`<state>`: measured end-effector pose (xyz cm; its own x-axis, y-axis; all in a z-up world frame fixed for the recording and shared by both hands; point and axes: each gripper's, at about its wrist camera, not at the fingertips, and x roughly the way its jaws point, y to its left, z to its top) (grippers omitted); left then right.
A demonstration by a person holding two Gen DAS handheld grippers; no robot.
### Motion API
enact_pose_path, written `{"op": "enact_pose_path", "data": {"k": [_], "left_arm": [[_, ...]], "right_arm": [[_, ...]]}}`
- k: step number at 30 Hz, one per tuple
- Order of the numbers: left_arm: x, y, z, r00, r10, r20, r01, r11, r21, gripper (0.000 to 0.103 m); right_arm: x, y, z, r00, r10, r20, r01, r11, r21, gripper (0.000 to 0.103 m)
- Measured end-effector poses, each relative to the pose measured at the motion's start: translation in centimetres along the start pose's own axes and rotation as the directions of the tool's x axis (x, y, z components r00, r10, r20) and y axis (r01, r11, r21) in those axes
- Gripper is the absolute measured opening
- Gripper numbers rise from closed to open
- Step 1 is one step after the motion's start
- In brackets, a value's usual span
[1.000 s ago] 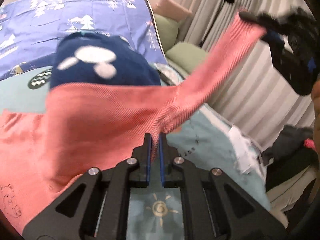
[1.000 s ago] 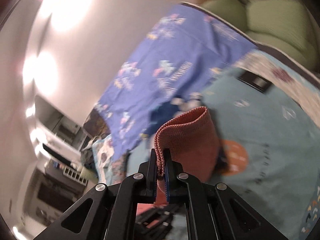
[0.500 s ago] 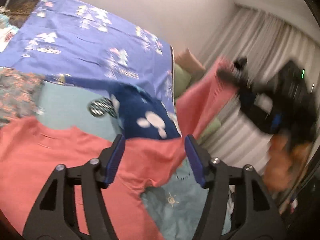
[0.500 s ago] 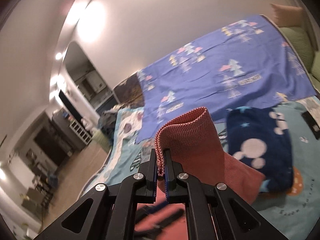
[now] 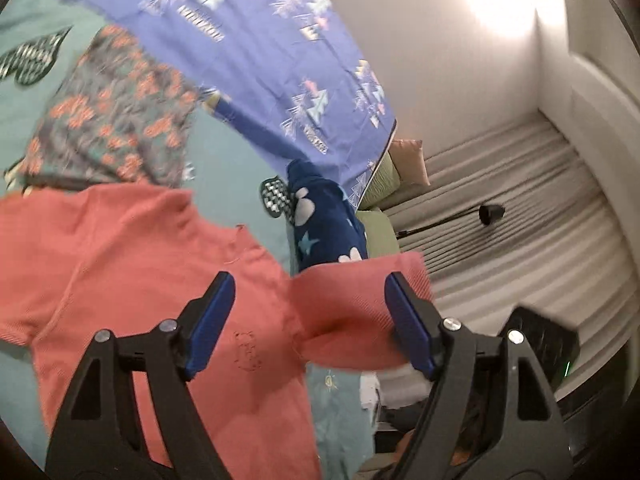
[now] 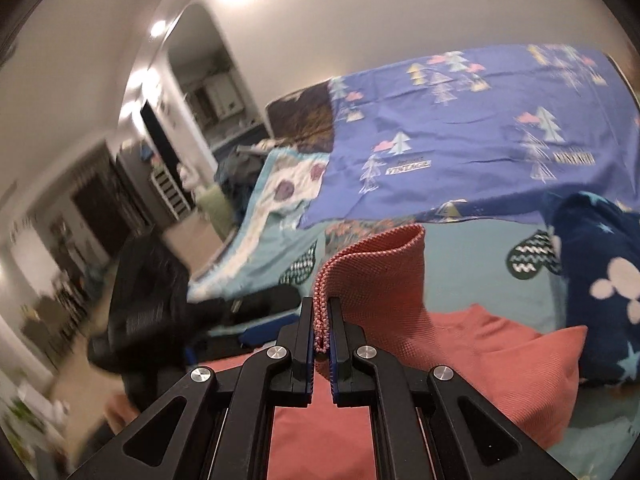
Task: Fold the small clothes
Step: 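Lift the sleeve with the right tool and carry it across the shirt toward the left tool, then grasp the sleeve cuff with the left tool while the right tool releases it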
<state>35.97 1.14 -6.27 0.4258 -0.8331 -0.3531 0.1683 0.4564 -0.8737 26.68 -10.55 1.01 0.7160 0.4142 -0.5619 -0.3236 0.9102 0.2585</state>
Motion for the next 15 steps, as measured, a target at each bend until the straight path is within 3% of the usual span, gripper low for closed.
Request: {"op": "enact_pose_path", "data": {"k": [7, 12, 15], "left_arm": [[-1.8, 3.7, 0.7, 0.999, -0.024, -0.038, 0.023, 1.0, -0.011, 0.083], [-2.4, 4.6, 0.7, 0.995, 0.051, -0.082, -0.047, 0.998, 0.044, 0.083], [-2.6, 5.3, 0.6, 0.993, 0.107, -0.044, -0.104, 0.993, 0.057, 0.079]], "right_arm": [[6.1, 5.1, -4.3, 0.995, -0.036, -0.091, 0.023, 0.99, -0.141, 0.004], [8.6, 6.9, -5.1, 0.991, -0.055, -0.121, 0.035, 0.985, -0.167, 0.004], [9.4, 7.8, -5.3, 0.99, -0.076, -0.12, 0.054, 0.982, -0.182, 0.005]]}}
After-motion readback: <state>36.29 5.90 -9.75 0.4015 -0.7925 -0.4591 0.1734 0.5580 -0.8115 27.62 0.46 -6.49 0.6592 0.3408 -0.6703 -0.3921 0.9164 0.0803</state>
